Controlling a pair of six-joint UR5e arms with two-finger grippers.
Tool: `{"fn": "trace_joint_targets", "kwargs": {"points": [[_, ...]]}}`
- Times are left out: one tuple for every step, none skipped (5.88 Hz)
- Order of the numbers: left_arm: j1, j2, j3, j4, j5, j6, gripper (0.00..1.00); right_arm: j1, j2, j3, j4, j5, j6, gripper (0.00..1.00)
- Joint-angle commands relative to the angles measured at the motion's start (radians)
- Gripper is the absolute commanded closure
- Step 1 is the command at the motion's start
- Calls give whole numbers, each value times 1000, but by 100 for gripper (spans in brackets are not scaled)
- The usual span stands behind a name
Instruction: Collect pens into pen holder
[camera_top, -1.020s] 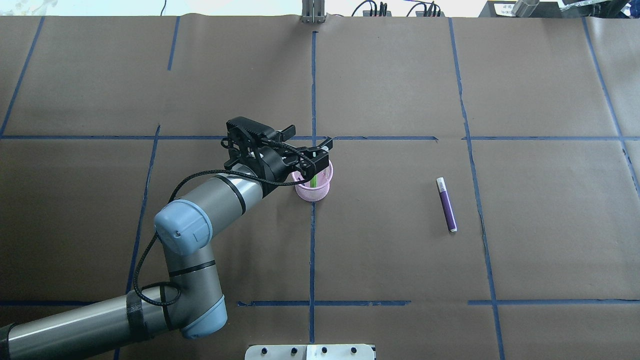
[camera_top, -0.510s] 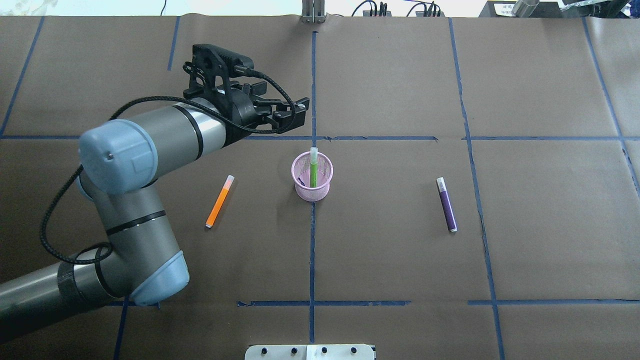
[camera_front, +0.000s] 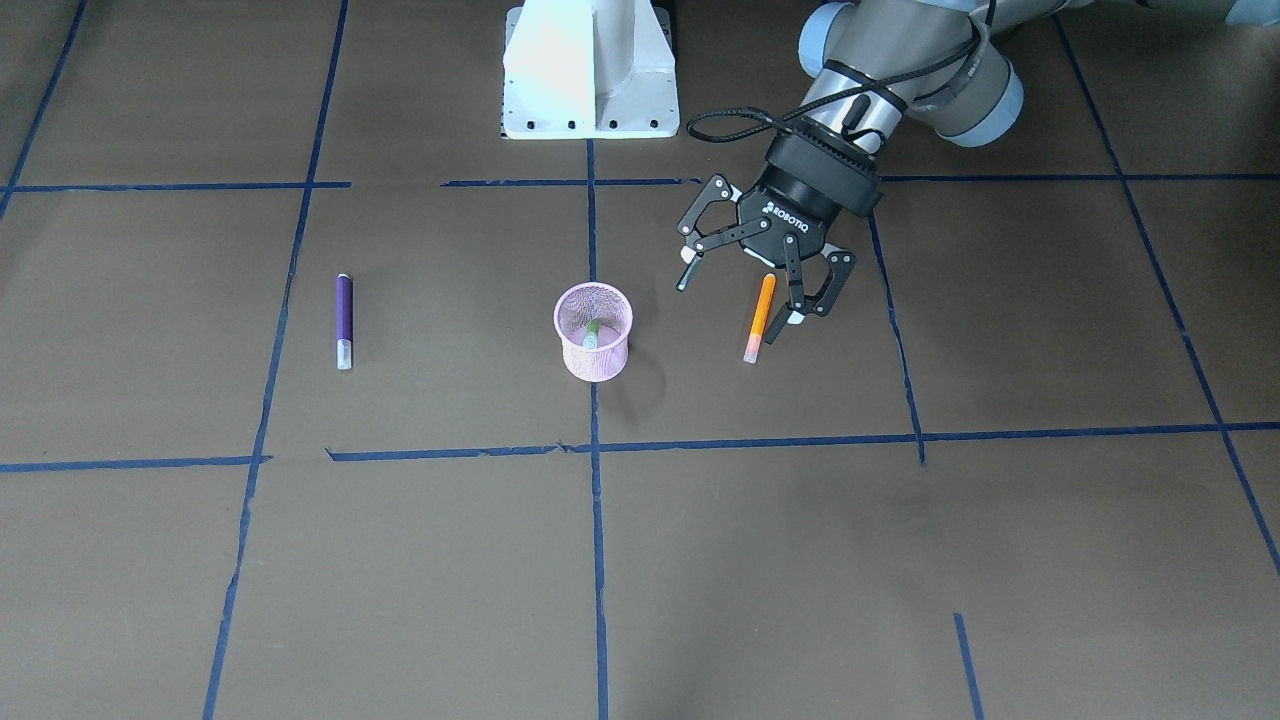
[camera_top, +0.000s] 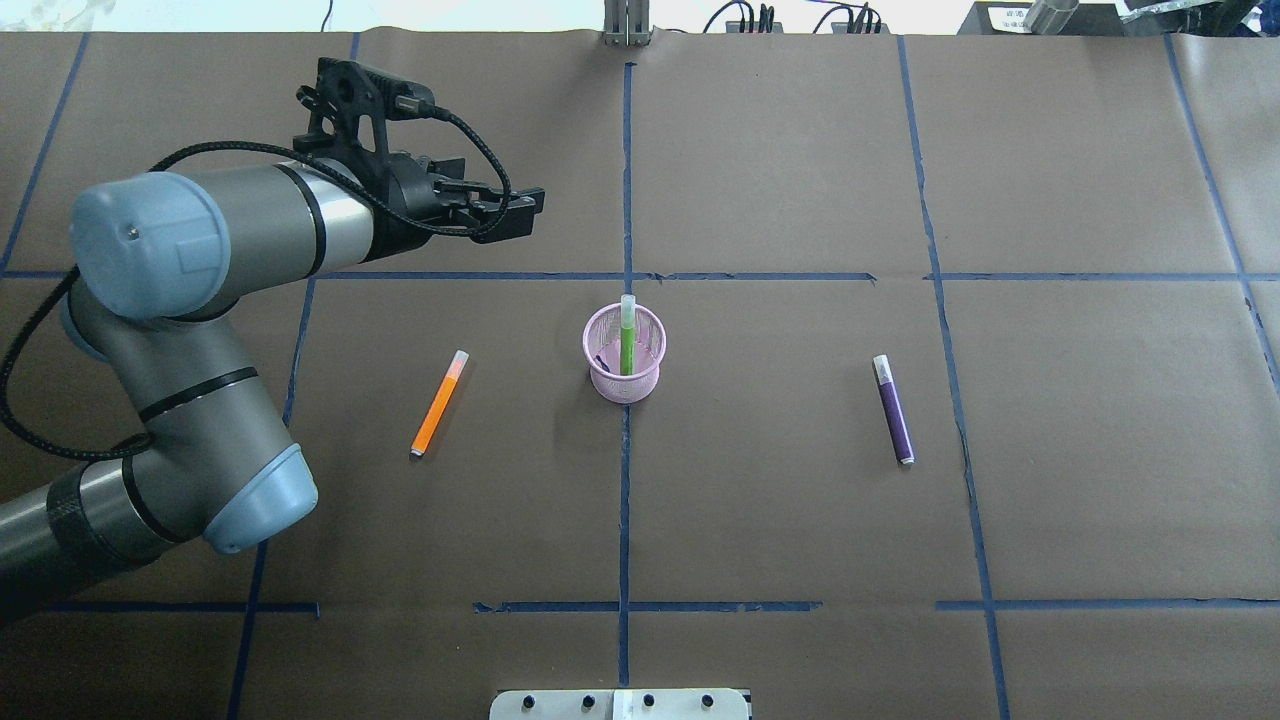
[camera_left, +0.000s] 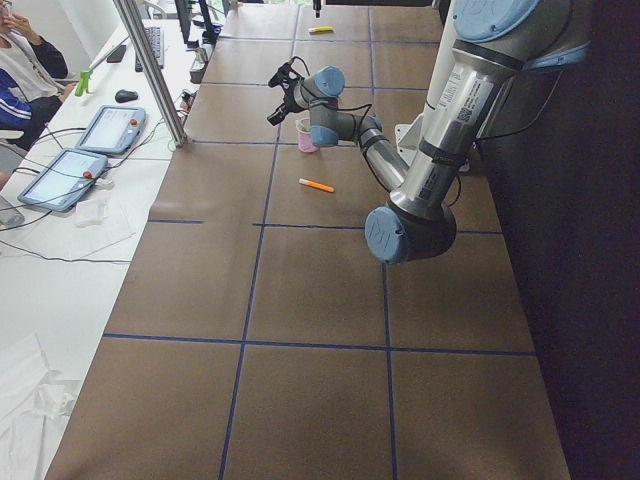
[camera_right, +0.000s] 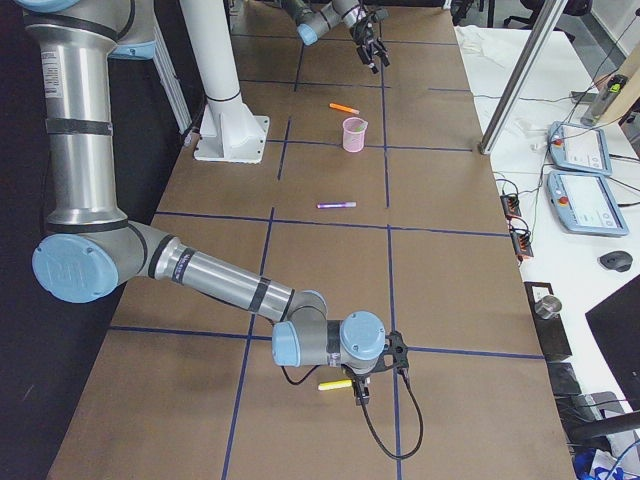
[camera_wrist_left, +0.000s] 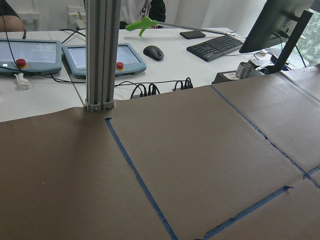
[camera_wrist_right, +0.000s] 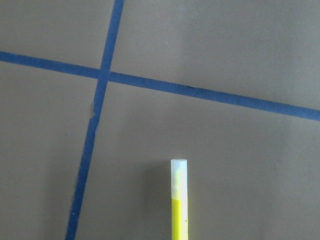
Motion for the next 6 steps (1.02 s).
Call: {"fn": "trace_joint_targets", "kwargs": {"points": [[-2,13,10,0,-15,0,0,-21,38,-76,27,-1,14,0],[-1,13,16,0,-15,2,0,-47,49,-78,28,-33,31,0],[-1,13,19,-2,-15,2,0,-71,49,-119,97,-84,42,0],[1,13,20,-2,-15,0,0,-95,48,-130,142,-83,97,0],[1,13,31,-3,-15,0,0,-105,48,-132,139,-78,103,0],[2,13,31,-3,-15,0,0,-109,49,-135,139,-73,103,0]]}}
